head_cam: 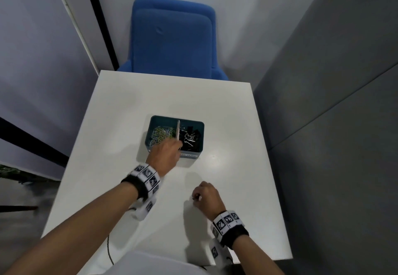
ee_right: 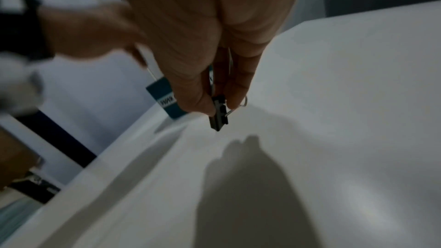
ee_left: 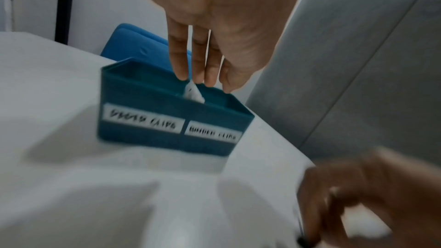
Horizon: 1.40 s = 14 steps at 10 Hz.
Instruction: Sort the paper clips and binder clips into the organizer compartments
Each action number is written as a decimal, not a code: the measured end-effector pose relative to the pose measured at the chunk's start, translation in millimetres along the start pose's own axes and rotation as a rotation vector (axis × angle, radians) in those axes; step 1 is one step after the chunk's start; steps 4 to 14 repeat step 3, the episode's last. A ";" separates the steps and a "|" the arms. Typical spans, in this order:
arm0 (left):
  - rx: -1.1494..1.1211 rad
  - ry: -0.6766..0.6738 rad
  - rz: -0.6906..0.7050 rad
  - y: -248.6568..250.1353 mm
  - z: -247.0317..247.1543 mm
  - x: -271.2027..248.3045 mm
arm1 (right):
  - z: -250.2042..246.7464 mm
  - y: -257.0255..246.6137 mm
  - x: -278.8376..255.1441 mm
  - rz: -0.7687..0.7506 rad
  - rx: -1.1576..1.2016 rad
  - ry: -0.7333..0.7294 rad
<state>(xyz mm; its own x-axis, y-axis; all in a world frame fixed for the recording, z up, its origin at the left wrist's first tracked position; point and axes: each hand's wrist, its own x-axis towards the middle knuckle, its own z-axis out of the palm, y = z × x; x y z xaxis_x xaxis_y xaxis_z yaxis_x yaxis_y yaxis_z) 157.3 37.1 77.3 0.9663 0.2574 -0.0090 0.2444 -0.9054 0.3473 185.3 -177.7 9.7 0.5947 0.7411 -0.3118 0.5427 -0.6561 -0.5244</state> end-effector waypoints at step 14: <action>-0.223 -0.300 -0.277 -74.6 54.4 -221.2 | -102.9 -41.4 74.7 -0.108 0.075 0.372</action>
